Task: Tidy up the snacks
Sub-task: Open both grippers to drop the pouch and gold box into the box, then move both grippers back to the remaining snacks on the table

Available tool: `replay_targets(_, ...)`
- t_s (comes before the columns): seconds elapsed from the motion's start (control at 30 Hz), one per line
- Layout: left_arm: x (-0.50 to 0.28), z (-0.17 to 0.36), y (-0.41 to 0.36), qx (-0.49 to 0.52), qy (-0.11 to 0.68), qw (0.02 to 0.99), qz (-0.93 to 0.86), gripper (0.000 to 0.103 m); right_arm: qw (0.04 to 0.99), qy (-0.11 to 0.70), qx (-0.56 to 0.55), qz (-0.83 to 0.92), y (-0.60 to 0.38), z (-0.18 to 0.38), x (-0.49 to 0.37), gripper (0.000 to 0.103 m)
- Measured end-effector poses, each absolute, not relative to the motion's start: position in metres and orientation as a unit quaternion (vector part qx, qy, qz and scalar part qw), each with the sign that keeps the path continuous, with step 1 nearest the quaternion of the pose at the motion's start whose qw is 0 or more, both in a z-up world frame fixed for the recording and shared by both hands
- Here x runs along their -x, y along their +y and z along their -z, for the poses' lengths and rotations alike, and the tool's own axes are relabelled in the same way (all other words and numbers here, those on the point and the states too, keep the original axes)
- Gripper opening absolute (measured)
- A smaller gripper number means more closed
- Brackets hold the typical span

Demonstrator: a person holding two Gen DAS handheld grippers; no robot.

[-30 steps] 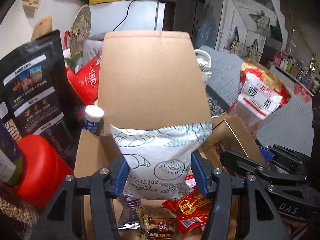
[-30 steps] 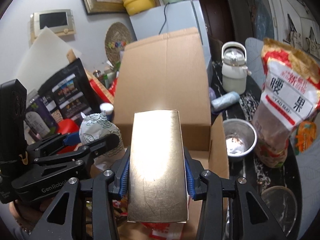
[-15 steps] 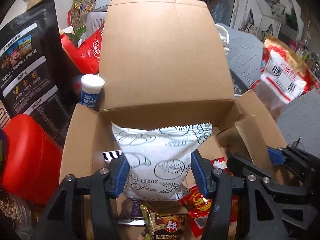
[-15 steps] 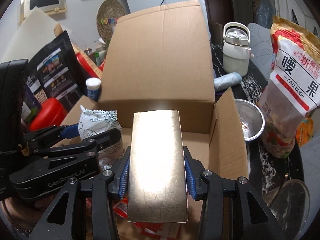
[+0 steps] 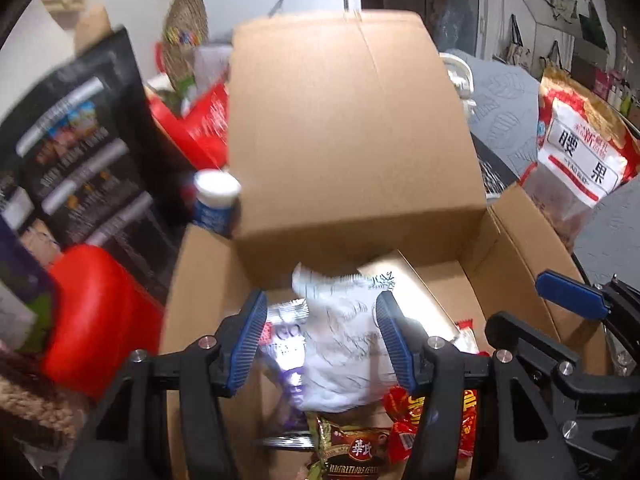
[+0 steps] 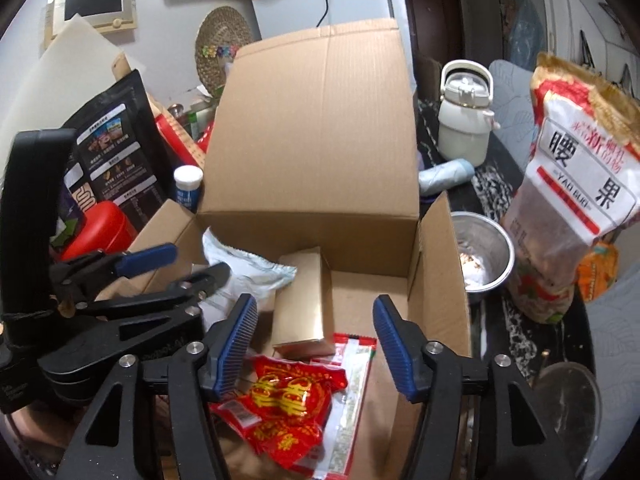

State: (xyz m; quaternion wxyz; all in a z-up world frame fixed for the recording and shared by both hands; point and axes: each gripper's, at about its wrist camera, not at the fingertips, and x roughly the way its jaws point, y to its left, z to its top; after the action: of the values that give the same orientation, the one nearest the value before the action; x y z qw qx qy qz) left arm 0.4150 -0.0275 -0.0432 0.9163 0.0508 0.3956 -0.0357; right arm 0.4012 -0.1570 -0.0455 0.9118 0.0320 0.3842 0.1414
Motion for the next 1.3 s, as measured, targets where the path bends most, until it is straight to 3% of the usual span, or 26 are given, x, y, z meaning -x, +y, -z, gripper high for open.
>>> replay_targets(0.87,-0.294,-0.06,-0.024,-0.053,0.297,0.952,0.052,0.056,0.945,0.295,-0.044,-0.134,-0.177,-0.041,-0.291,0.061)
replay_targets(1.3,-0.215,-0.065,-0.026,-0.062,0.287,0.952,0.084,0.056,0.95,0.278,-0.04,-0.134,-0.176,-0.051,-0.209,0.067)
